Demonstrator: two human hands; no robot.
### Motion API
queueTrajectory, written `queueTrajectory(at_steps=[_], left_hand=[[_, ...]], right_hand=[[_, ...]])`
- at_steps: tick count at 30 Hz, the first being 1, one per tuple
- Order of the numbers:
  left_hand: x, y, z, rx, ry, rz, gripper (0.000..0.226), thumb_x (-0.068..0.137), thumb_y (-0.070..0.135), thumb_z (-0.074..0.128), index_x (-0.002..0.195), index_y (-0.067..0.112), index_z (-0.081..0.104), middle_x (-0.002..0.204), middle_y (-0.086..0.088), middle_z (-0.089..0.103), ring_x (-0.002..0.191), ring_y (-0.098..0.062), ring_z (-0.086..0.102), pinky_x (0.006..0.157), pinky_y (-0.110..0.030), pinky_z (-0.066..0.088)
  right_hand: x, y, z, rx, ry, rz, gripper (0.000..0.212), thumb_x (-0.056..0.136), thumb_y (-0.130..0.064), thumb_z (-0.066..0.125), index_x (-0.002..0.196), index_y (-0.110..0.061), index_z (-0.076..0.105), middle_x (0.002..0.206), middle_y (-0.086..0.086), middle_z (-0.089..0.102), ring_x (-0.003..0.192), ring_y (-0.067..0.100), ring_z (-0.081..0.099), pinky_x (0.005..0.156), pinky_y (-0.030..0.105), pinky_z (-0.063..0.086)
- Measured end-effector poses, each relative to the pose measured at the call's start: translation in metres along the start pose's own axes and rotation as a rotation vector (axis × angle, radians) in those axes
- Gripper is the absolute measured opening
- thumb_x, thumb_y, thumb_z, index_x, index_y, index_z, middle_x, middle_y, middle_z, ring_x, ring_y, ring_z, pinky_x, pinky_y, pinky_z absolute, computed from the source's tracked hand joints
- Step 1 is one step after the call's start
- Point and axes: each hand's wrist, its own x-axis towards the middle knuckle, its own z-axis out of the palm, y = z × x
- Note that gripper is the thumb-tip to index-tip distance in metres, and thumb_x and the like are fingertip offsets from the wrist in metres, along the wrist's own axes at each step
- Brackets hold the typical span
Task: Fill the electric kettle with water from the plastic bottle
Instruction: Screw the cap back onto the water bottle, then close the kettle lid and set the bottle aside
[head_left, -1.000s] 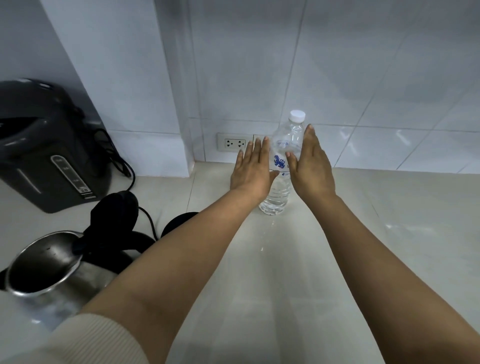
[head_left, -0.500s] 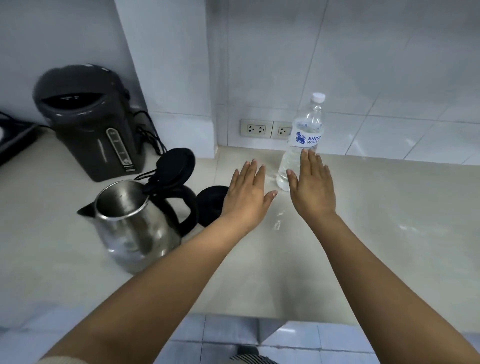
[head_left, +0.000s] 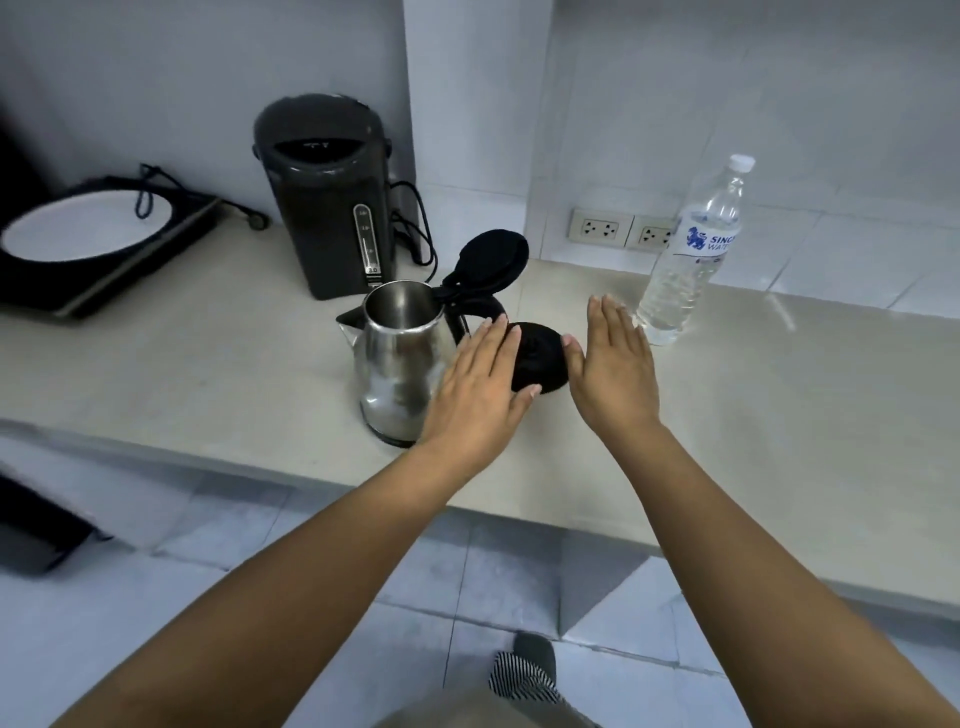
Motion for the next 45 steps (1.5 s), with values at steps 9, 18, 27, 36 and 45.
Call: queueTrajectory(at_steps=[9, 18, 27, 36, 45], left_hand=[[-0.025, -0.056, -0.037, 0.14, 0.138, -0.167, 0.068, 0.098, 0.046, 0.037, 0.153, 0.008, 0.024, 0.161, -0.007, 0.02, 0.15, -0.018, 0.011, 0.121, -0.031, 0.002], [-0.015, -0.11, -0.042, 0.168, -0.001, -0.466, 0.078, 0.098, 0.058, 0.018, 0.155, 0.011, -0.002, 0.164, -0.004, -0.007, 0.15, -0.015, -0.011, 0.12, -0.032, -0.01], [-0.013, -0.12, -0.03, 0.14, -0.031, -0.496, 0.081, 0.094, 0.064, 0.016, 0.156, 0.014, 0.004, 0.164, -0.001, 0.003, 0.15, -0.014, -0.002, 0.121, -0.032, -0.009], [-0.015, -0.126, -0.025, 0.124, -0.021, -0.472, 0.086, 0.091, 0.07, 0.016, 0.156, 0.015, 0.003, 0.164, -0.001, 0.005, 0.15, -0.014, 0.0, 0.122, -0.036, -0.002], [-0.017, -0.131, -0.021, 0.116, -0.011, -0.455, 0.086, 0.091, 0.07, 0.017, 0.157, 0.016, 0.002, 0.164, 0.0, 0.005, 0.15, -0.012, 0.0, 0.122, -0.035, -0.003]], right_hand=[[0.013, -0.058, 0.01, 0.169, 0.059, -0.074, 0.061, 0.102, -0.042, 0.024, 0.153, -0.01, 0.013, 0.161, 0.006, 0.016, 0.149, 0.018, 0.01, 0.122, 0.035, 0.006], [0.037, -0.084, 0.013, 0.505, 0.141, -0.074, 0.057, 0.102, -0.034, 0.034, 0.152, -0.011, 0.017, 0.158, 0.005, 0.027, 0.145, 0.018, 0.024, 0.119, 0.036, 0.023], [0.051, -0.107, 0.008, 0.634, 0.11, -0.22, 0.057, 0.102, -0.034, 0.038, 0.153, -0.024, 0.016, 0.15, 0.0, 0.042, 0.127, 0.017, 0.046, 0.091, 0.025, 0.038], [0.056, -0.134, 0.02, 0.405, -0.04, -0.594, 0.05, 0.101, -0.03, 0.043, 0.149, -0.028, 0.031, 0.155, -0.01, 0.033, 0.143, 0.018, 0.031, 0.113, 0.036, 0.035], [0.054, -0.141, 0.03, 0.15, -0.155, -0.684, 0.048, 0.1, -0.025, 0.046, 0.147, -0.027, 0.036, 0.157, -0.012, 0.028, 0.146, 0.032, 0.021, 0.115, 0.047, 0.027]])
